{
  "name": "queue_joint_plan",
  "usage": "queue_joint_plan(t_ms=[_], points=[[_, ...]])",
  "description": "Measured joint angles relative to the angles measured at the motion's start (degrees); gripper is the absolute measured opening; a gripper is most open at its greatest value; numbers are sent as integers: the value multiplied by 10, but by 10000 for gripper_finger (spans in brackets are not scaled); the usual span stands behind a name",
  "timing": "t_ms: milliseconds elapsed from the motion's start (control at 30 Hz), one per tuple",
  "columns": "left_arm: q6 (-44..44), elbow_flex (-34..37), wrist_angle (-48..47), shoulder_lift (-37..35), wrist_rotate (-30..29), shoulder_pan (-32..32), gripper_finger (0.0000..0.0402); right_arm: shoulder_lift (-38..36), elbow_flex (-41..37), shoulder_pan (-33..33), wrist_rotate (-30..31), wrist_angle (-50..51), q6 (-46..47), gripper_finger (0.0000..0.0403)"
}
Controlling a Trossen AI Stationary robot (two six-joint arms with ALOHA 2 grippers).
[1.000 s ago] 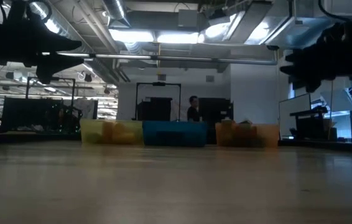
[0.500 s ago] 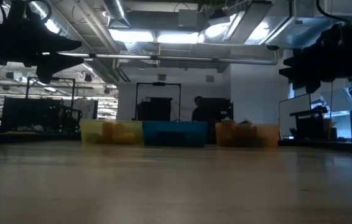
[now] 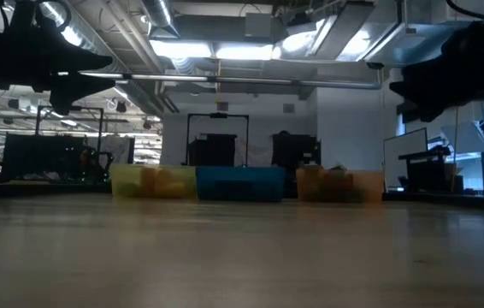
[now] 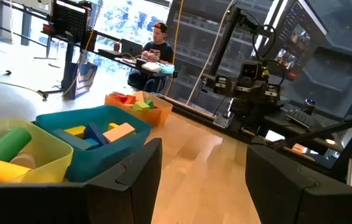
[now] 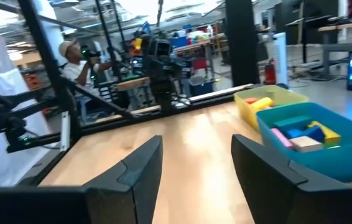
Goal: Sort blocks by size
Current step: Return to Home Position
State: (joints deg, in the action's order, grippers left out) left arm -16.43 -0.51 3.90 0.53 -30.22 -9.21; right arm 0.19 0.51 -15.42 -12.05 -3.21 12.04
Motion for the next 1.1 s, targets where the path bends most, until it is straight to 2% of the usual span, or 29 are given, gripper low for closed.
queue_joint_plan(t_ms=[167,1100], points=[[3,0,0,0,0,0,198,0,0,21,0,0,0,193],[2,0,0,0,0,0,198,0,0,19,0,1,1,193]])
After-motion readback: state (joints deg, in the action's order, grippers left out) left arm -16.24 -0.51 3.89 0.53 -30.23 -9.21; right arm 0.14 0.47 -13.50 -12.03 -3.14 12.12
